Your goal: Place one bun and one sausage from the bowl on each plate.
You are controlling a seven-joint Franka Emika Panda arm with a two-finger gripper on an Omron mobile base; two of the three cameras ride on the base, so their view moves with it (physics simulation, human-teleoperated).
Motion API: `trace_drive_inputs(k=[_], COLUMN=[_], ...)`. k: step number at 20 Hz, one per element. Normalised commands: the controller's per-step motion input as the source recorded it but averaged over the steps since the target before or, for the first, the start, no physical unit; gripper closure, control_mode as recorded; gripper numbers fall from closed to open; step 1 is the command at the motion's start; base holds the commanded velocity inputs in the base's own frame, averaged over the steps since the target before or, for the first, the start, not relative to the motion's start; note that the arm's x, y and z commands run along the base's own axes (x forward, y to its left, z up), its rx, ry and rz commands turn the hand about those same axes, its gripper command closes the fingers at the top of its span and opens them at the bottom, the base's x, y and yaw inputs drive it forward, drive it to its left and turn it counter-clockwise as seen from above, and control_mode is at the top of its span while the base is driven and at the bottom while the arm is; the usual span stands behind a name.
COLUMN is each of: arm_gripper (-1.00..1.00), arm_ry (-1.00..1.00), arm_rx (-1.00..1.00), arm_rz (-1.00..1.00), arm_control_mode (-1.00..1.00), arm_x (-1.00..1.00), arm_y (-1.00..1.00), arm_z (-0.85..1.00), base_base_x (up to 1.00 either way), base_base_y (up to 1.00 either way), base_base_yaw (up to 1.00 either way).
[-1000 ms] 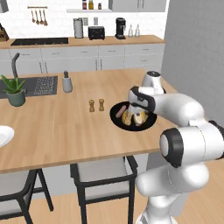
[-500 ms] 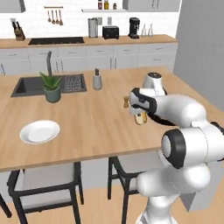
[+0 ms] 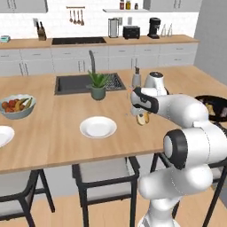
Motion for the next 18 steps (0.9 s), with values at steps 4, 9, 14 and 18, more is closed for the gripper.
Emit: trace_drive_inputs(k=[4,9,14,18], arm_gripper=[1.0,1.0,1.0,1.0], arm_ry=[0.0,0.0,0.0,0.0], arm_rx=[0.0,0.0,0.0,0.0], arm_rz=[0.0,0.0,0.0,0.0], arm_control_mode=[1.0,1.0,1.0,1.0], arm_x=[0.0,0.0,0.0,0.0], arm_y=[0.0,0.0,0.0,0.0], arm_z=[0.0,0.0,0.0,0.0], base_base_x=[0.11,0.14,0.24,0.35], base_base_y=[1.0,1.0,1.0,1.0], base_base_yaw=[0.02,0.04,0.06,0.03])
